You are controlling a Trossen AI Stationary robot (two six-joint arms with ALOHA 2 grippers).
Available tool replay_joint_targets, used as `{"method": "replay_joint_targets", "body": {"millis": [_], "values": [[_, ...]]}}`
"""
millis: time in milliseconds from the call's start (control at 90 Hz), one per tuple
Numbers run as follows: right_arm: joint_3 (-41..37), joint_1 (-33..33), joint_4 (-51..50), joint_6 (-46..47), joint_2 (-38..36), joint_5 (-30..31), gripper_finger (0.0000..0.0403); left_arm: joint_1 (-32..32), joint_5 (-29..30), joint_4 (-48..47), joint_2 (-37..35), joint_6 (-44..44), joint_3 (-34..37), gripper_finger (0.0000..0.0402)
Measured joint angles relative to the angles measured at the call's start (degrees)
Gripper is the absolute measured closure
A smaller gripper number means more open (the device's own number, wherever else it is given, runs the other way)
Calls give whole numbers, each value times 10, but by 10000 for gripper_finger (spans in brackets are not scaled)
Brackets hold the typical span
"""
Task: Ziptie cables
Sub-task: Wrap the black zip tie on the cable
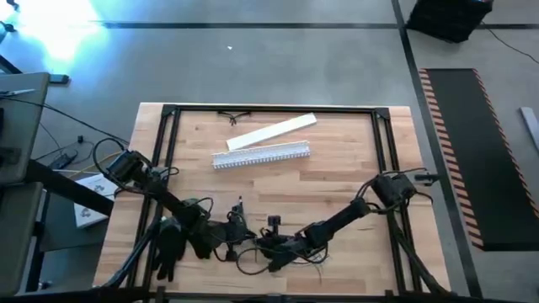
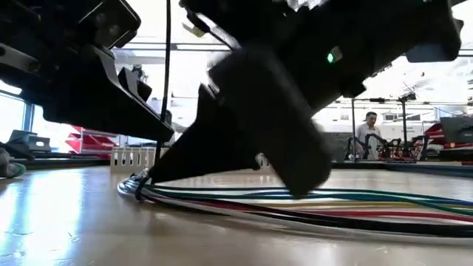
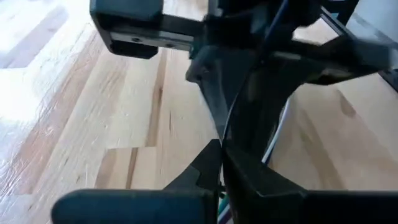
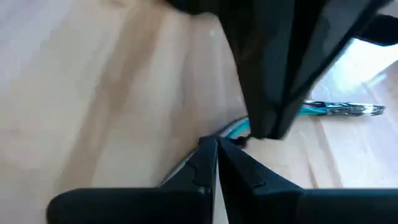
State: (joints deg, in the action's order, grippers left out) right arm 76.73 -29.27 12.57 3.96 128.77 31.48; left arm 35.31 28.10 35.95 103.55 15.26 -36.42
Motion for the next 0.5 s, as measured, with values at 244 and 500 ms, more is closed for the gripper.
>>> {"method": "replay_joint_targets", "body": {"millis": [244, 500], "values": [[0, 6, -34, 132, -1, -56, 403, 8, -9, 8, 0, -5, -3, 402], [1, 17, -42, 197, -2, -85, 388, 23, -23, -10, -29, -19, -9, 402]]}}
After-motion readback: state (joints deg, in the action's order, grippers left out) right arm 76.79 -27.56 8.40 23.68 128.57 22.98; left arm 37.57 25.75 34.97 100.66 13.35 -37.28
